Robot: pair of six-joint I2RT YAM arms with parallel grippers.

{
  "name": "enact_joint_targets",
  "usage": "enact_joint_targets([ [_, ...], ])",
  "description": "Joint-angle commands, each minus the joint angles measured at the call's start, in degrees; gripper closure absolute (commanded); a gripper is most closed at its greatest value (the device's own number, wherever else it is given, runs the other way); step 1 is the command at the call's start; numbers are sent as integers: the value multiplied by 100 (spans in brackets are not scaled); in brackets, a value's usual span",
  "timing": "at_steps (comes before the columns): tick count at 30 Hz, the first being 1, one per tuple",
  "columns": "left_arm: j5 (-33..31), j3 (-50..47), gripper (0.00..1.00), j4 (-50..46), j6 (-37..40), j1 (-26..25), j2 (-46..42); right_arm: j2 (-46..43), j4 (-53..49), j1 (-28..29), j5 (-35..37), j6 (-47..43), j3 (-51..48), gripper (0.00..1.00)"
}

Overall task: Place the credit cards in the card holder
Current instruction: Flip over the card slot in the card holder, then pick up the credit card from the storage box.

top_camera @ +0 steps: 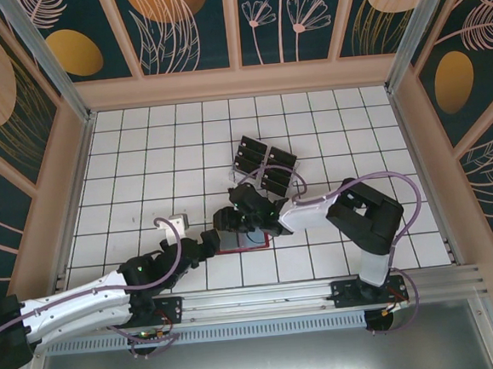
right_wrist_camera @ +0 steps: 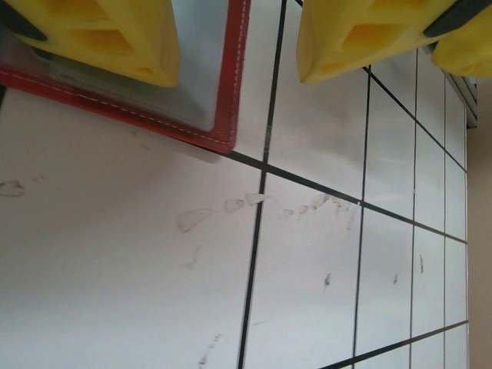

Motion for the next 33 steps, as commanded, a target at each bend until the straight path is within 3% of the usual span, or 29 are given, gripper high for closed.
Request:
enact_joint_targets([
  [1,-178,-4,2,-49,-101,-1,32,-467,-277,8,-23,-328,264,56],
  [9,-170,341,1,189,189,52,628,-1777,-1783,-743,540,-1357,570,56],
  [14,170,761,1,354,613,492,1409,-2109,-2633,-1460,855,-2286,692,57],
  [24,1203,1535,1,588,1770,1774,2750,-1235,-4058,-1777,1500,-4089,1779,59],
  [33,1890,1721,1,708,2145,2411,3057,-479,-4565,-1541,2392,-4679,2168,64],
])
